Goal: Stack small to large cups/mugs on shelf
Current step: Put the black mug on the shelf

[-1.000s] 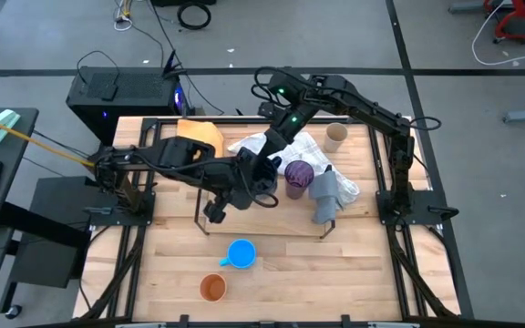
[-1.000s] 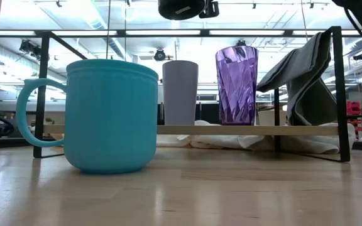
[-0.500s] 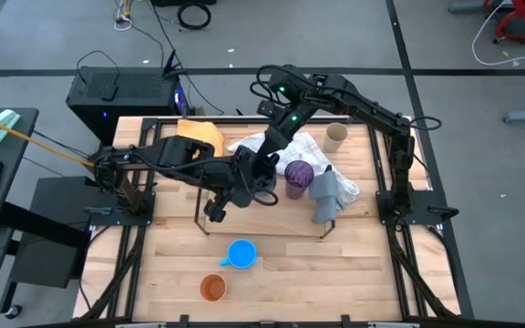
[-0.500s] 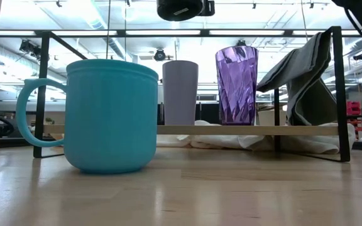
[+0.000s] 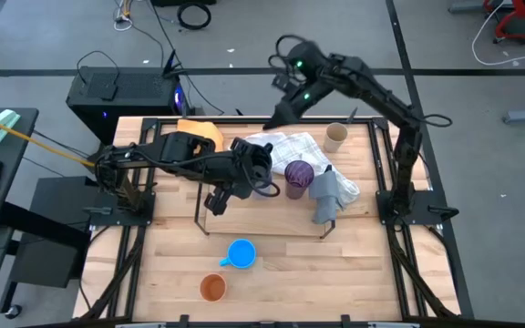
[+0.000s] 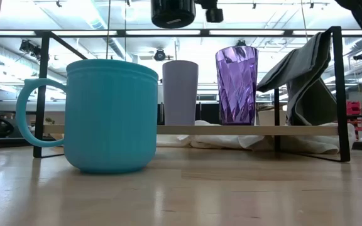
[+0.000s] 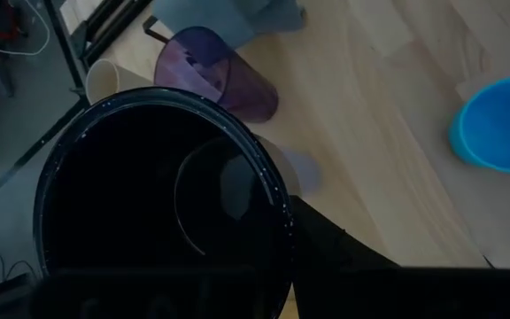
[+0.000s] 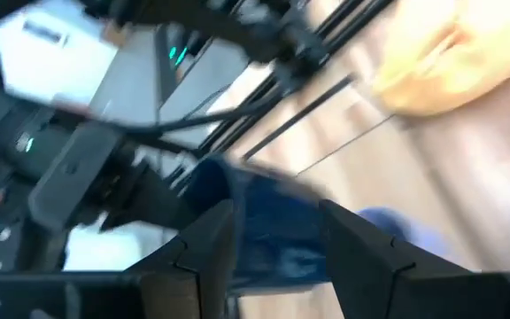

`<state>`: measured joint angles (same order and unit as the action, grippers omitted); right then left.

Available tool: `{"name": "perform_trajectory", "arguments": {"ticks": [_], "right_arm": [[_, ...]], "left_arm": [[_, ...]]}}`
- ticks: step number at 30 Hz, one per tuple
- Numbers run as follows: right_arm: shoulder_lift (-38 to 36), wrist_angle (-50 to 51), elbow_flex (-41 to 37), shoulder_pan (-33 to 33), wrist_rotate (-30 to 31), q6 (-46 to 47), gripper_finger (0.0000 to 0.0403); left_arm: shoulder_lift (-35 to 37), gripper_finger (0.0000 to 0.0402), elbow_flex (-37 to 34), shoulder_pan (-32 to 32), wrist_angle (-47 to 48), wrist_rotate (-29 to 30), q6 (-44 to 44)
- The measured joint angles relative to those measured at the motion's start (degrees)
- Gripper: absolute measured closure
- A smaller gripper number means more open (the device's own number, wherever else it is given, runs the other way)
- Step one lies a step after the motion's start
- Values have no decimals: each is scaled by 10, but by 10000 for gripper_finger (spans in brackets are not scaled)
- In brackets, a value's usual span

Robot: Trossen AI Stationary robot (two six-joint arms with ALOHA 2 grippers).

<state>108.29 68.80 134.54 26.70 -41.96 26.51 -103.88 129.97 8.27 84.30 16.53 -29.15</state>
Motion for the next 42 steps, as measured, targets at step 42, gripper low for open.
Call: {"name": "perform_trajectory", "arguments": {"ticks": [42], "right_arm": [[-207, 53, -1, -60, 295, -81, 232]], "left_arm": [[29, 377, -121, -311, -50, -195, 154]]}}
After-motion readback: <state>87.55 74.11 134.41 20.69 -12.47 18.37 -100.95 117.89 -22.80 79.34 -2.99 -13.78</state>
